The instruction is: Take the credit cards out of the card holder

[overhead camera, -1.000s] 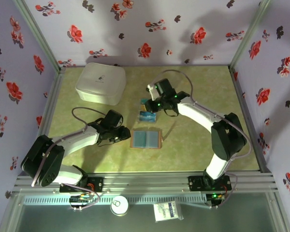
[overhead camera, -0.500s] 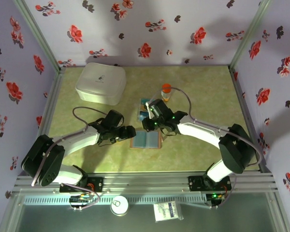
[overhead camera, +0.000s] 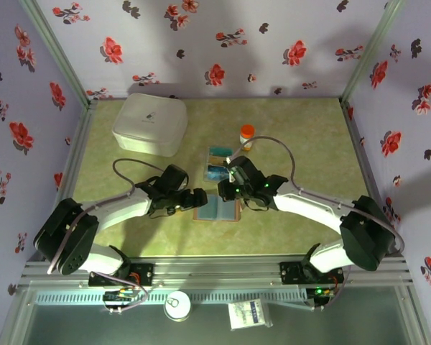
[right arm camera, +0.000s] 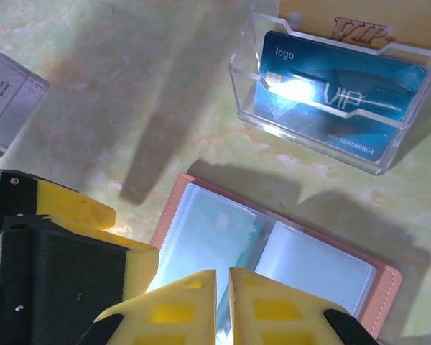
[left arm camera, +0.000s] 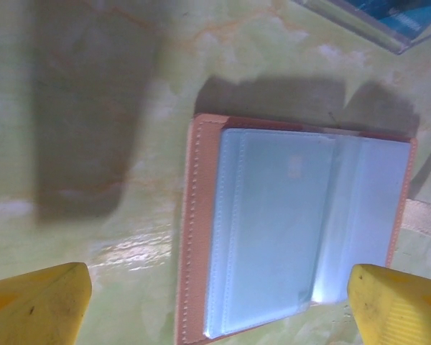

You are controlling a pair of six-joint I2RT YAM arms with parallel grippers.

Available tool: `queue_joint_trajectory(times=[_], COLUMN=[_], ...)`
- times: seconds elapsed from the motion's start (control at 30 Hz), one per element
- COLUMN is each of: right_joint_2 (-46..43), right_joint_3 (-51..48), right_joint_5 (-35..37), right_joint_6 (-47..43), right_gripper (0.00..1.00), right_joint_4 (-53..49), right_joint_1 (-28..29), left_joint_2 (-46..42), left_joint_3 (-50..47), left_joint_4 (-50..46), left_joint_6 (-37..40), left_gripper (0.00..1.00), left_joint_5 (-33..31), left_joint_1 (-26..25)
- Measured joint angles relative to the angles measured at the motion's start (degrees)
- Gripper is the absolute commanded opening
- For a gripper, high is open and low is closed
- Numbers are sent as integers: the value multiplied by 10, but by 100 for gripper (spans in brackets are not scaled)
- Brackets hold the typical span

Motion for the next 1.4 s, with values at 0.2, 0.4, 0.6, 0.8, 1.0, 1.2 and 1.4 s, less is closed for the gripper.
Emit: queue_joint_trajectory(times=[0.2, 0.4, 0.6, 0.8, 1.0, 1.2, 1.4], right_joint_2=[-9, -6, 27, 50, 70, 94, 120], right_joint_3=[-17, -15, -3, -2, 4, 8, 9], right_joint_5=[6, 4, -15, -27, -39, -57, -83], right_joint_6=[51, 111, 146, 156, 165, 171, 182], right_gripper=[13, 14, 16, 15, 16, 16, 16], right_joint_4=[5, -2, -7, -7, -6, -3, 20], right_joint_1=[1, 1, 1, 1, 1, 1, 1], left_joint_2=[2, 16, 36, 48, 58, 62, 62], left_joint_3=[-2, -3, -9, -9, -9, -9, -12], left_joint_4=[47, 72, 81, 89, 94, 93, 92], left_joint_6=[-22, -29, -30, -31, -30, -31, -31], left_gripper=[84, 78, 69, 66, 59, 52, 47], left_joint_5=[23, 41, 52, 62, 65, 65, 65], left_joint_1=[-3, -3, -3, -3, -3, -3, -3])
